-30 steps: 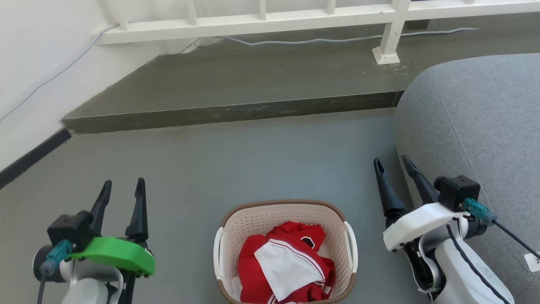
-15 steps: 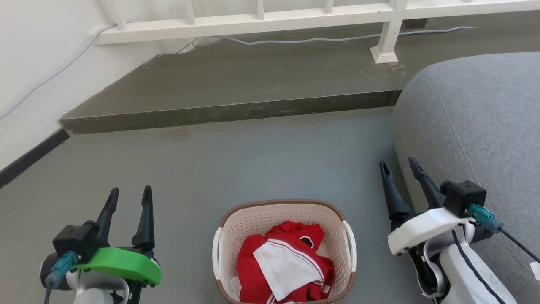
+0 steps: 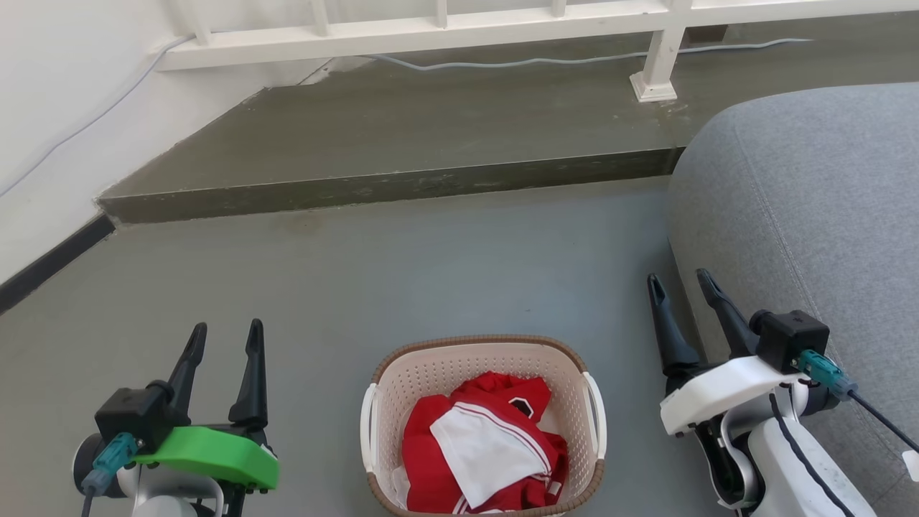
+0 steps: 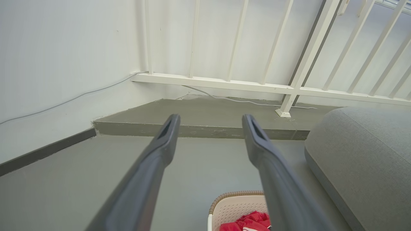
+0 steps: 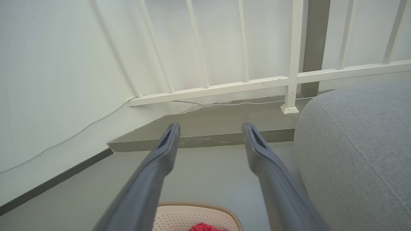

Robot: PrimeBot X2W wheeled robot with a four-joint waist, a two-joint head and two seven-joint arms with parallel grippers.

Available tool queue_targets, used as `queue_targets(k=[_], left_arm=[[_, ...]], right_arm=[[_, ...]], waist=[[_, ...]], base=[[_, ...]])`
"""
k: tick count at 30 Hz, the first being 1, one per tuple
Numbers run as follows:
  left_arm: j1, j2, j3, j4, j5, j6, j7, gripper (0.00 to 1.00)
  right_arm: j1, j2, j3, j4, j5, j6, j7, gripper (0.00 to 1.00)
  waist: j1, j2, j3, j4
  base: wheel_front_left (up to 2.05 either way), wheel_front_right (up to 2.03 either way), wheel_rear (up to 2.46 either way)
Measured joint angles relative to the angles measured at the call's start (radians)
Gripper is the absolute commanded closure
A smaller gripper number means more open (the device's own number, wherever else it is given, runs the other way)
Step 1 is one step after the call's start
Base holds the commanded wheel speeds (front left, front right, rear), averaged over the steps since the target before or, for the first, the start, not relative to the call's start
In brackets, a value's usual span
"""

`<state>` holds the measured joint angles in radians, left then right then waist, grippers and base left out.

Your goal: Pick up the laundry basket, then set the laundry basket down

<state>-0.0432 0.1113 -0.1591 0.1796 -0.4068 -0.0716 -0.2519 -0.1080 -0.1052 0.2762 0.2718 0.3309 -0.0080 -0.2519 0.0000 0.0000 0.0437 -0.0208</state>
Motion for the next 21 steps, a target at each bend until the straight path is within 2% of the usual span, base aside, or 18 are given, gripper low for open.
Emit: queue_targets(k=[9,10,16,21], left_arm=[[0.003,-0.007,0.019,0.001,0.008,-0.016,0.0,0.0],[0.003,-0.009,0.017,0.007,0.007,-0.016,0.001,1.0],[0.024,-0.03,0.009,0.055,-0.002,-0.016,0.005,1.0],[0.024,-0.03,0.024,0.063,-0.047,-0.016,0.023,1.0]], right_arm=[[0.014,0.006,-0.015,0.0,-0.016,0.01,0.0,0.0],[0.015,0.008,-0.014,0.006,-0.016,0.009,0.0,1.0],[0.06,0.016,-0.011,0.048,-0.012,0.008,0.002,1.0],[0.06,0.018,-0.021,0.045,0.04,0.01,0.008,1.0]], waist=[[0.0,0.0,-0.001,0.0],[0.0,0.0,-0.001,0.0],[0.0,0.0,-0.001,0.0],[0.0,0.0,-0.004,0.001]], base=[[0.0,0.0,0.0],[0.0,0.0,0.0],[0.0,0.0,0.0],[0.0,0.0,0.0]])
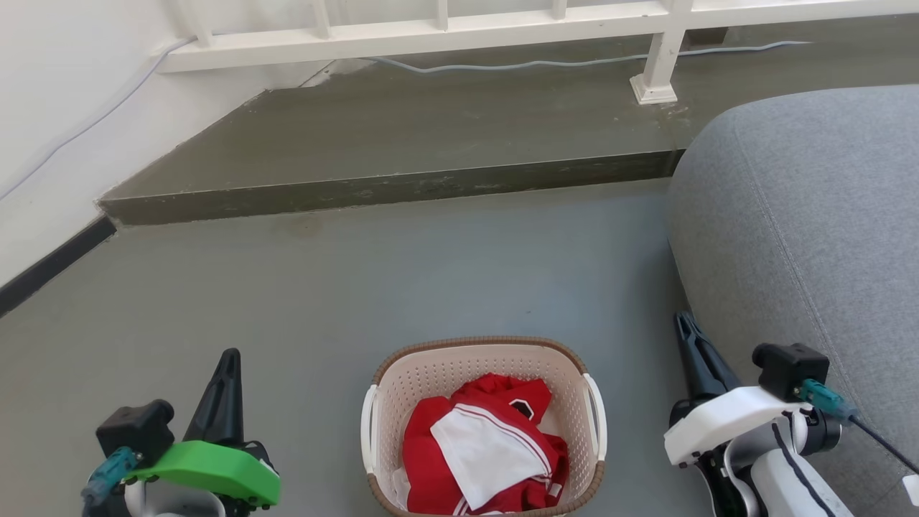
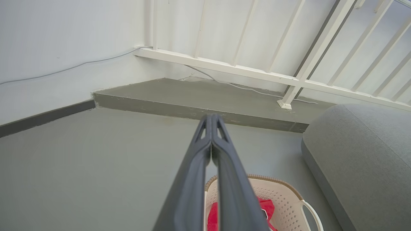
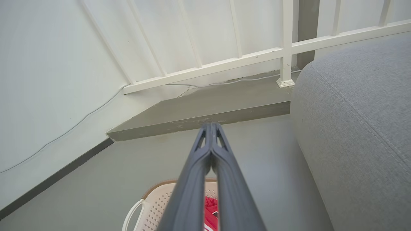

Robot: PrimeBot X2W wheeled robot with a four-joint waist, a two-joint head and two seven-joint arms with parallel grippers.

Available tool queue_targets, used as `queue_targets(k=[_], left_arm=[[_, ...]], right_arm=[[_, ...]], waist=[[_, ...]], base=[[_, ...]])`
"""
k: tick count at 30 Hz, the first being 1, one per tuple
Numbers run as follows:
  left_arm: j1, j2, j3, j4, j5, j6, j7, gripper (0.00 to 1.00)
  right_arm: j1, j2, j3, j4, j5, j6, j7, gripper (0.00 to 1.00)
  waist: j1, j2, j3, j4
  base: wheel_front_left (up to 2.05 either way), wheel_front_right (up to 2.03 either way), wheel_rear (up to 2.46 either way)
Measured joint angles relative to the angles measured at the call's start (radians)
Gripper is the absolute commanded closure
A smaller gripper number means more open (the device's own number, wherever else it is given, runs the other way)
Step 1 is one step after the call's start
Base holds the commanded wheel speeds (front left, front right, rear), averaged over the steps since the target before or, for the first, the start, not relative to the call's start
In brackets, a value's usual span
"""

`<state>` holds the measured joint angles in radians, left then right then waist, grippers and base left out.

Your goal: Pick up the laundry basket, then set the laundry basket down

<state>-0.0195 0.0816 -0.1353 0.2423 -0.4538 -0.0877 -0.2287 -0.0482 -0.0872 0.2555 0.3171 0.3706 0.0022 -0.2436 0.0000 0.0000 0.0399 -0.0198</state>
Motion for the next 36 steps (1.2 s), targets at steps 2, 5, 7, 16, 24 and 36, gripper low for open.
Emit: queue_targets(k=[2,5,7,16,24,36], left_arm=[[0.0,0.0,0.005,0.002,-0.028,0.0,0.003,1.0],[0.0,-0.001,0.01,0.004,-0.073,0.0,0.021,1.0],[0.0,-0.001,0.011,0.004,-0.106,0.0,0.028,1.0],[0.0,-0.004,0.036,0.007,-0.213,-0.001,0.062,1.0],[-0.001,-0.008,0.053,0.009,-0.3,-0.002,0.093,1.0],[-0.002,-0.013,0.077,0.012,-0.428,-0.009,0.132,1.0]], right_arm=[[0.0,0.001,-0.008,-0.002,0.022,0.006,0.008,1.0],[0.0,0.002,-0.021,-0.004,0.072,0.007,0.017,1.0],[0.0,0.004,-0.028,-0.004,0.106,0.009,0.026,1.0],[0.0,0.012,-0.062,-0.01,0.233,0.021,0.06,1.0],[0.0,0.016,-0.093,-0.014,0.331,0.032,0.09,1.0],[-0.001,0.018,-0.135,-0.016,0.474,0.042,0.128,1.0]], waist=[[0.0,0.0,-0.001,0.0],[0.0,0.0,-0.002,0.001],[0.0,0.0,-0.003,0.001],[0.0,0.0,-0.006,0.004],[0.0,0.0,-0.009,0.006],[0.0,0.0,-0.014,0.008]], base=[[0.0,0.0,0.0],[0.0,0.0,0.0],[0.0,0.0,0.0],[0.0,0.0,0.0],[0.0,0.0,0.0],[0.0,0.0,0.0]])
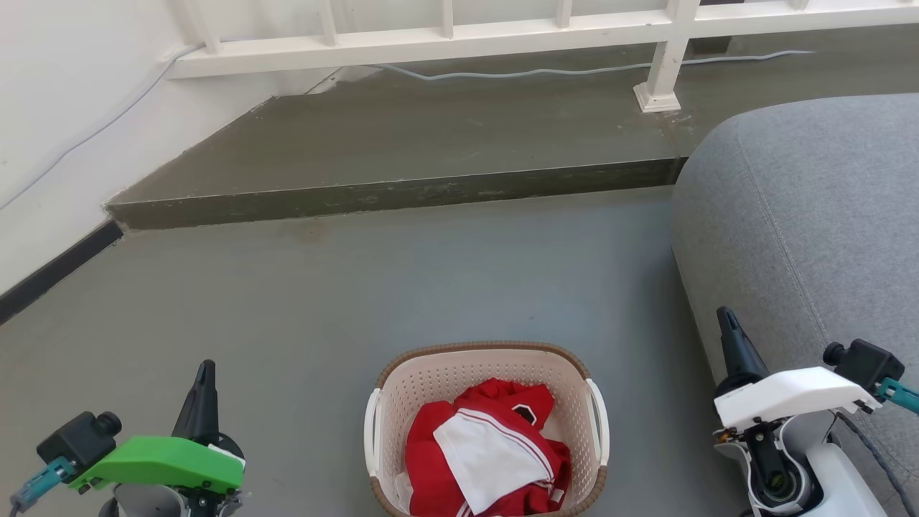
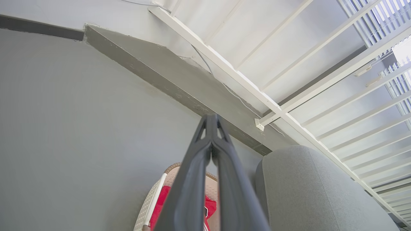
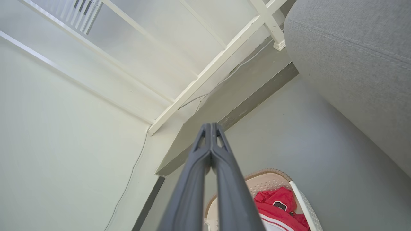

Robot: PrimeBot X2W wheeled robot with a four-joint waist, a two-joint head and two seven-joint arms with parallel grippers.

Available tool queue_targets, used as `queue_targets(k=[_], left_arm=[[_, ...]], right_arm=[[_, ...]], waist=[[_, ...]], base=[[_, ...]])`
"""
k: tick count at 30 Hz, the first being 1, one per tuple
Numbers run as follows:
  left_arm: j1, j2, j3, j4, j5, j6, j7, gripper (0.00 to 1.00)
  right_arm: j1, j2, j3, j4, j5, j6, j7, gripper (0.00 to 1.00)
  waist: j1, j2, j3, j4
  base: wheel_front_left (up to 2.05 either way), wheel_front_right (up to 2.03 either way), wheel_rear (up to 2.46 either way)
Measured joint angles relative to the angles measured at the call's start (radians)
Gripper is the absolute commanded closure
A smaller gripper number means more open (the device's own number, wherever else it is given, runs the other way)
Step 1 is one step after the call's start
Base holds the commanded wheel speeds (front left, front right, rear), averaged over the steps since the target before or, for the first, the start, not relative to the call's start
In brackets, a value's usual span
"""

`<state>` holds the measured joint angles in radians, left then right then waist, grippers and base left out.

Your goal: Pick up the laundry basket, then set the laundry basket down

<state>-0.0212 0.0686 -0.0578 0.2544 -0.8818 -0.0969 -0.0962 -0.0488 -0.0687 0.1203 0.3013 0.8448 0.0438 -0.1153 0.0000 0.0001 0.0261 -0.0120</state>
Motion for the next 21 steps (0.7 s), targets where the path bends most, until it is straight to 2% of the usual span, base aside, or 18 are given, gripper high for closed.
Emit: queue_targets(k=[21], left_arm=[[-0.006,-0.015,0.055,0.008,-0.257,-0.01,0.078,1.0]], right_arm=[[-0.003,0.004,-0.085,-0.004,0.28,0.027,0.074,1.0]], waist=[[0.0,0.0,-0.009,0.004]], base=[[0.0,0.0,0.0]])
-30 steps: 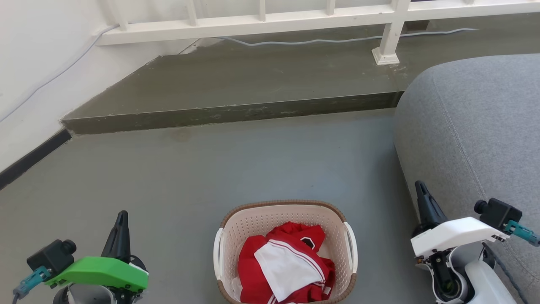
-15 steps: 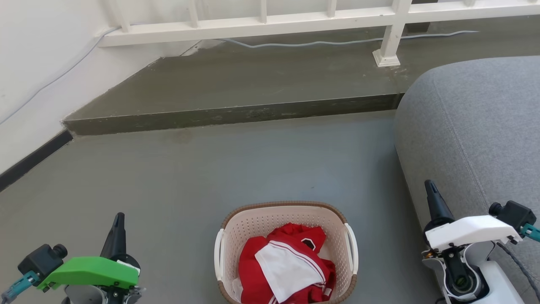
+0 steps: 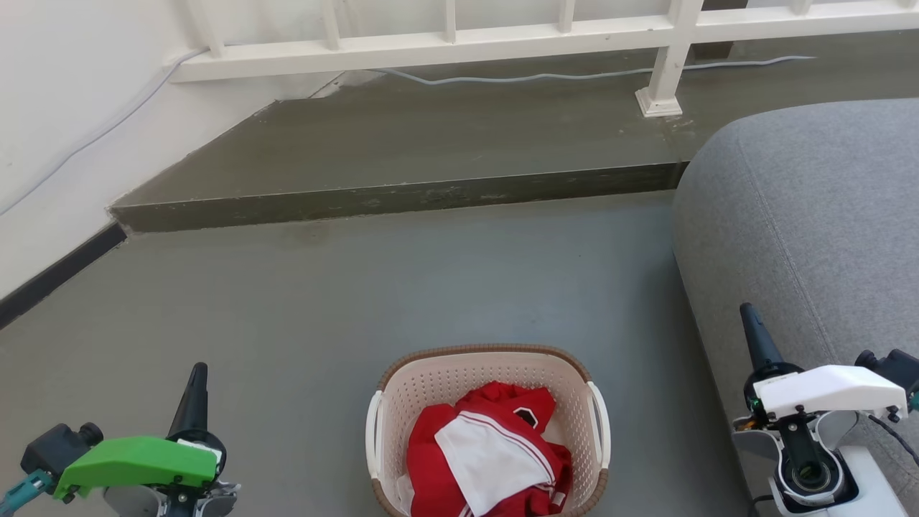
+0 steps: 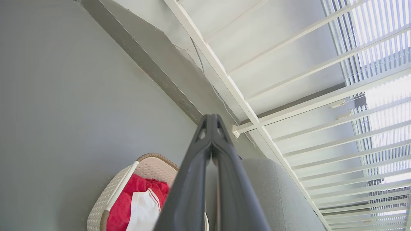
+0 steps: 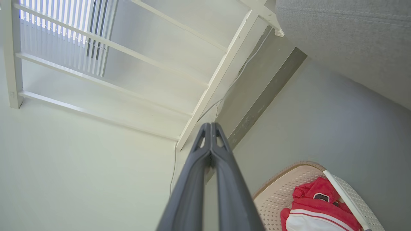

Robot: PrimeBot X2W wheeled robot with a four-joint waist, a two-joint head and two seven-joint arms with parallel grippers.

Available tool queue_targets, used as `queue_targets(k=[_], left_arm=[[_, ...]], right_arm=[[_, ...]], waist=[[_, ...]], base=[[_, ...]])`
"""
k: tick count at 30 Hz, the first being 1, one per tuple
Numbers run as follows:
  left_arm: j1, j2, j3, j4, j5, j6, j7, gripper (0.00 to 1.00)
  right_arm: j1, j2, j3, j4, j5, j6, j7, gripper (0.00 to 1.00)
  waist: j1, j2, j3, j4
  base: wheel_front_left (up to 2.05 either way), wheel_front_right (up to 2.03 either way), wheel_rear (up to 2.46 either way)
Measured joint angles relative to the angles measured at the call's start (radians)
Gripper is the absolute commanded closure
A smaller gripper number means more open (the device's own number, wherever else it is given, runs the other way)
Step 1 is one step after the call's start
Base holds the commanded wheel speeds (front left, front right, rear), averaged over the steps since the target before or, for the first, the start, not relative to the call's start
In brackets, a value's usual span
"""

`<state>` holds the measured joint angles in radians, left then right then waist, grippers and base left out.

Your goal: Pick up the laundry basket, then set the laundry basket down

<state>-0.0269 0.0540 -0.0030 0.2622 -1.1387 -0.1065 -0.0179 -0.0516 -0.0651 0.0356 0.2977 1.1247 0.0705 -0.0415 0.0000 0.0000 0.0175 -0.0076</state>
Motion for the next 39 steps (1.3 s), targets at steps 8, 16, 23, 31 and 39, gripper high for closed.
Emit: queue_targets(k=[8,16,23,31,39], left_arm=[[-0.009,-0.003,0.014,0.006,-0.098,0.0,0.028,1.0],[-0.015,-0.006,0.036,0.01,-0.203,-0.003,0.059,1.0],[-0.016,-0.008,0.052,0.012,-0.287,-0.009,0.08,1.0],[-0.021,-0.011,0.07,0.014,-0.376,-0.012,0.107,1.0],[-0.037,-0.016,0.088,0.015,-0.46,-0.014,0.132,1.0]], right_arm=[[-0.001,0.002,-0.031,-0.001,0.105,0.01,0.03,1.0],[-0.002,0.003,-0.065,-0.002,0.219,0.024,0.06,1.0],[-0.002,0.004,-0.092,-0.005,0.305,0.028,0.08,1.0],[-0.003,0.006,-0.122,-0.009,0.409,0.04,0.11,1.0],[-0.004,0.008,-0.147,-0.012,0.489,0.044,0.131,1.0]], waist=[[0.0,0.0,-0.003,0.002],[0.0,0.0,-0.007,0.003],[0.0,0.0,-0.009,0.005],[0.0,0.0,-0.012,0.006],[0.0,0.0,-0.015,0.008]], base=[[0.0,0.0,0.0],[0.0,0.0,0.0],[0.0,0.0,0.0],[0.0,0.0,0.0],[0.0,0.0,0.0]])
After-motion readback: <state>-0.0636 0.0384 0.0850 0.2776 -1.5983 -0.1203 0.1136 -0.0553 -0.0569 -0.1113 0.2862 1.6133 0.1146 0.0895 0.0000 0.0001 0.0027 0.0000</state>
